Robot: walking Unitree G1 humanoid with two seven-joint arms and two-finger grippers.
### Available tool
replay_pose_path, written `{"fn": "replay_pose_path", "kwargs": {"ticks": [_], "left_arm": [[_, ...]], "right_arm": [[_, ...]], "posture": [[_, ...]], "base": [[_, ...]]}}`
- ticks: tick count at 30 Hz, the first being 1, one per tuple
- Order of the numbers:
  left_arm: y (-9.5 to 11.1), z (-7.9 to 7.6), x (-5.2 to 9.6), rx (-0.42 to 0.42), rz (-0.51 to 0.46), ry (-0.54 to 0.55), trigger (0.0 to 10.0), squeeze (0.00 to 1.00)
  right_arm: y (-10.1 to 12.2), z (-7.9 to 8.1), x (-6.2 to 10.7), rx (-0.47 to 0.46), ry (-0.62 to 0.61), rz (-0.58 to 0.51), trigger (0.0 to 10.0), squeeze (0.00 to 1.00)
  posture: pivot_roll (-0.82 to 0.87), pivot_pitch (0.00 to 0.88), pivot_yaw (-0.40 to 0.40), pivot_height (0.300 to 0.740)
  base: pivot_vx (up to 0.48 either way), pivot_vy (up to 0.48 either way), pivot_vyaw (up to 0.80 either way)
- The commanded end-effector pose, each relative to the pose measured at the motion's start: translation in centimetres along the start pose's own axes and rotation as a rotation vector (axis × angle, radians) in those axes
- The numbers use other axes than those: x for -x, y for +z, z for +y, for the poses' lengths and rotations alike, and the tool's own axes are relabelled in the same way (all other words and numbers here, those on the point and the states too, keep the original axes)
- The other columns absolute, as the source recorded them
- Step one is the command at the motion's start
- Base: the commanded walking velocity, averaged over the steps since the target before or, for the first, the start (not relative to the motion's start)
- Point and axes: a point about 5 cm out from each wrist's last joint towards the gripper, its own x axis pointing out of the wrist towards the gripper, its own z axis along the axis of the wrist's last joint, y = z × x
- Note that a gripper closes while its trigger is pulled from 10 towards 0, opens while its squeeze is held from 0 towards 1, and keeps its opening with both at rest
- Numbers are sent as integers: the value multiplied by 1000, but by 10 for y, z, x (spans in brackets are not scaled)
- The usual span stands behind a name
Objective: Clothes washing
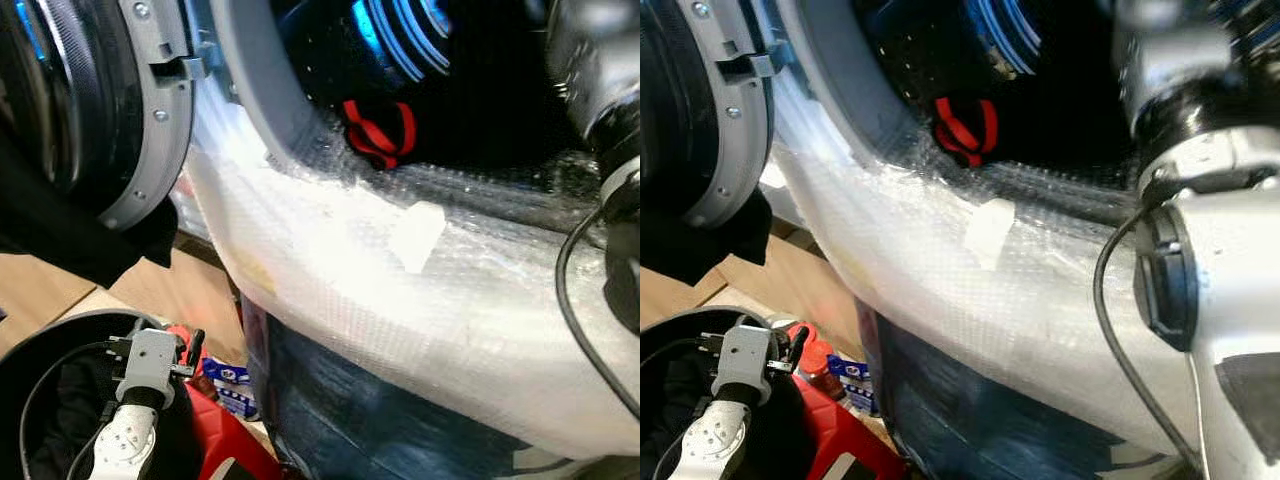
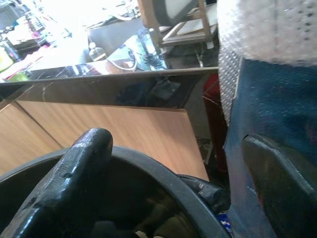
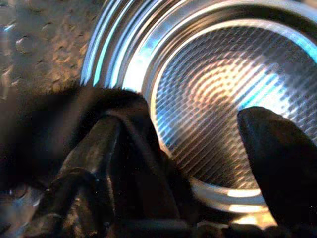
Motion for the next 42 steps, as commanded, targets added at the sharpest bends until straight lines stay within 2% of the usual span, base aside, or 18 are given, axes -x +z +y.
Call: {"fn": "replay_pose_path", "kwargs": {"ticks": [1,2,3,4,5,7,10,14,15,17,20,24,25,28,35,42], "left_arm": [[-10,-8,5,2,55,-36,10000,0],[-10,-9,5,3,55,-37,10000,0],[-10,-10,6,4,55,-37,10000,0],[-10,-10,6,5,56,-38,10000,0],[-11,-11,7,7,57,-40,10000,0],[-12,-13,8,8,60,-45,10000,0],[-12,-14,9,10,63,-46,10000,0],[-14,-17,10,19,71,-52,10000,0],[-14,-18,10,21,71,-53,10000,0],[-14,-18,11,21,71,-55,10000,0],[-15,-19,11,22,74,-57,10000,0],[-15,-20,11,21,77,-62,10000,0],[-15,-20,10,21,77,-61,10000,0],[-14,-21,9,24,74,-59,10000,0],[-14,-22,8,27,76,-59,10000,0],[-14,-22,8,27,76,-59,10000,0]], "right_arm": [[-8,12,0,-105,48,51,10000,1000],[-9,18,0,-172,84,72,10000,663],[-9,21,0,-207,109,83,10000,663],[-10,27,1,-218,139,100,10000,0],[-11,32,1,-209,159,111,10000,0],[-9,41,4,-114,216,100,10000,0],[-6,44,7,-134,253,93,10000,0],[-5,35,19,-192,235,69,10000,0],[-7,30,30,-186,245,49,10000,0],[-7,25,42,-187,259,39,10000,0],[-3,14,52,-239,218,-21,10000,0],[14,2,76,-359,236,-181,10000,0],[15,3,78,-366,245,-185,10000,0],[16,15,96,-468,391,-208,10000,0],[19,33,127,-605,653,-243,10000,0],[18,33,129,-599,661,-251,10000,0]], "posture": [[-40,33,32,740],[-48,40,30,740],[-47,41,30,740],[-51,46,30,740],[-54,46,29,740],[-64,51,25,740],[-68,56,22,740],[-72,62,17,740],[-73,67,12,740],[-79,73,14,740],[-84,76,15,740],[-93,74,12,740],[-93,74,12,740],[-91,70,12,740],[-92,68,10,740],[-92,67,10,740]], "base": [[0,0,0],[0,0,0],[0,0,0],[0,0,0],[0,0,0],[0,0,0],[0,0,0],[0,0,0],[0,0,0],[0,0,0],[0,0,0],[0,0,0],[0,0,0],[0,0,0],[0,0,0],[0,0,0]]}}
